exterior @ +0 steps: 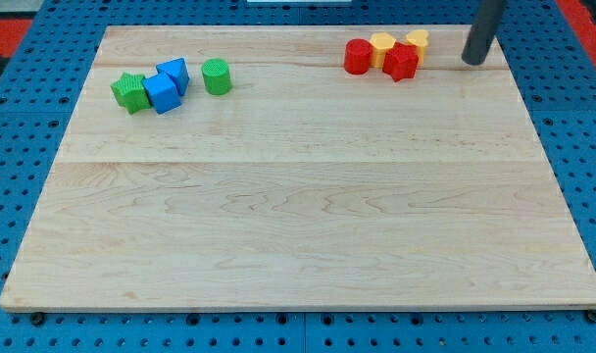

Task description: Push the yellow heart in between the two red blocks

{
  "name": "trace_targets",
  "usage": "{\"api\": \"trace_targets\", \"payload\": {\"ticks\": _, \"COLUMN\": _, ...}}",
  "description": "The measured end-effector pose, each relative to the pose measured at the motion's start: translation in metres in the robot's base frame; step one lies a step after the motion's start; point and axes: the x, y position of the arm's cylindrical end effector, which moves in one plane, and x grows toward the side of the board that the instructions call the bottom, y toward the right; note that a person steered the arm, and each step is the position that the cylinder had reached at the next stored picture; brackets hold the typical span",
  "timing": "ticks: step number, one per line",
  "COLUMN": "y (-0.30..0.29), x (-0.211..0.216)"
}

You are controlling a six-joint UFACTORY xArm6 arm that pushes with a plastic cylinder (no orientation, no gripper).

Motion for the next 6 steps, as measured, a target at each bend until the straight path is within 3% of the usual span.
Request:
{"api": "trace_targets", "payload": {"ticks": 1, "y": -0.032, "x": -0.036}}
{"api": "trace_targets", "payload": {"ticks": 2, "y": -0.082, "x": -0.027}}
{"api": "trace_targets", "payload": {"ticks": 4, "y": -0.124, "x": -0.003}}
{"api": "trace_targets", "payload": {"ticks": 5, "y": -0.126, "x": -0.003}}
{"api": "trace_targets", "payload": {"ticks": 6, "y": -0.090, "x": -0.009}}
